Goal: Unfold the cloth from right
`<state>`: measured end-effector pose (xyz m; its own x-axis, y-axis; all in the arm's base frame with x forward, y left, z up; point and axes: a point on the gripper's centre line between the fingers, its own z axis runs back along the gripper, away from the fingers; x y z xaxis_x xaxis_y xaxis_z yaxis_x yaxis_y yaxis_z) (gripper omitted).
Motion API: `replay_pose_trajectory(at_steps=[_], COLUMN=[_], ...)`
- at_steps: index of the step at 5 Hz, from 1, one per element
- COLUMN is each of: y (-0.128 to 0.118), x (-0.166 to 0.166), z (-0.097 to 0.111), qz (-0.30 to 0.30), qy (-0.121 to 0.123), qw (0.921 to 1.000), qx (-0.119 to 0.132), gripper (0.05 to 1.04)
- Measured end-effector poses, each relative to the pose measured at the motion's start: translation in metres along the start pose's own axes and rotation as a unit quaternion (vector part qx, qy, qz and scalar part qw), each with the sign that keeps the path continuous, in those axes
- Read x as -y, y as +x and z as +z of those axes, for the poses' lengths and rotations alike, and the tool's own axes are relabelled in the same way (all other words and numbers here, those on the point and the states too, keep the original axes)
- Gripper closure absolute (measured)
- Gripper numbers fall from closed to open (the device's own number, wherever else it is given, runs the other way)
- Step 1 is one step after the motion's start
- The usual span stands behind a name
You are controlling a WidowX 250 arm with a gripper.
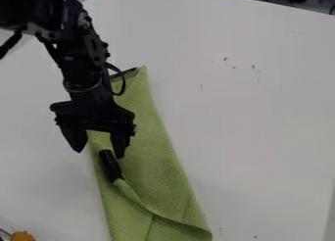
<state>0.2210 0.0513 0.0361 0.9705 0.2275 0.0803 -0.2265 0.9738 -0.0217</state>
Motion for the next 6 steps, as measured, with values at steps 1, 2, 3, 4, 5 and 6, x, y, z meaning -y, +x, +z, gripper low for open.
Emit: replay_pose_trajectory(at_steps=[1,2,3,4,5,6], y=[-0.004,-0.015,-0.019,-0.019,-0.02,-0.019], x=[0.0,0.015,0.016,0.019,0.023,0.019], z=[-0.004,-0.001,0.001,-0.005,-0.018,-0.025], qz=[0.004,0.003,0.012,0.013,0.01,0.007], qy=[0.001,0.015,0.02,0.01,-0.005,-0.013], qw=[0.9999,0.9999,0.9997,0.9998,0.9999,0.9998], qx=[-0.01,-0.007,-0.007,-0.006,-0.007,-0.014], gripper=[0.084,0.084,0.084,0.084,0.084,0.129])
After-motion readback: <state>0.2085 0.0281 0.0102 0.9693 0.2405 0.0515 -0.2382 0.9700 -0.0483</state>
